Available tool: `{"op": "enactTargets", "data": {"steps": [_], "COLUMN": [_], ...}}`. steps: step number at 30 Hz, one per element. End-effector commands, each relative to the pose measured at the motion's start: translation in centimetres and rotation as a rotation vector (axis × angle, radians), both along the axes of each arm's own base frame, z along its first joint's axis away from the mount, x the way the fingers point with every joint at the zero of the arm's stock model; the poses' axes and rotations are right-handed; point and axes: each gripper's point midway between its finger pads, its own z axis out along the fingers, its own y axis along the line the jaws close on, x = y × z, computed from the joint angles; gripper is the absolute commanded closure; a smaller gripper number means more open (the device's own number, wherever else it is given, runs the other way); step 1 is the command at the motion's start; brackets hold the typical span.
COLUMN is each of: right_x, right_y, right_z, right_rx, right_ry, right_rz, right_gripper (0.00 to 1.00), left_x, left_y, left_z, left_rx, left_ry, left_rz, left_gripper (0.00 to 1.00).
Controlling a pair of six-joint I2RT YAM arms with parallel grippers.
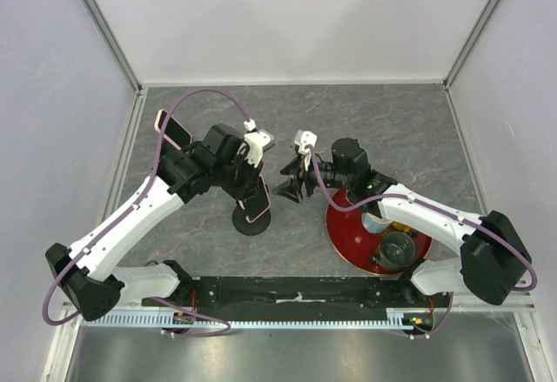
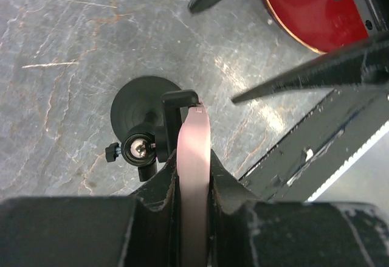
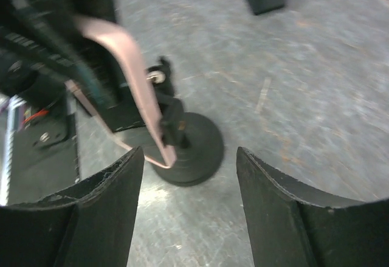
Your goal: Place the phone on the phone stand
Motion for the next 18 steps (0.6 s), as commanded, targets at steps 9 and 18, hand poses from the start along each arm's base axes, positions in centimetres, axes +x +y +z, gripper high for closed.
{"op": "enactTargets", "data": {"steps": [9,18], "right_x": [-7.1,-7.3], "right_y": [2.1,4.4], "right_z": [-2.0,-1.8], "right_rx": [0.029,0.037], "right_ry": [-0.005,-0.047], "right_rz": [0.506,0.550], "right_gripper": [0.23,0.28], "left_x": [-2.4,-3.2], "left_y": [-2.2,-2.0], "left_z": [3.1,2.4], "left_rx": [-0.112,-0.099], "left_ry": [-0.187,-0.211], "left_rz": [-0.417,-0.498], "left_gripper": [0.98,0.98]}}
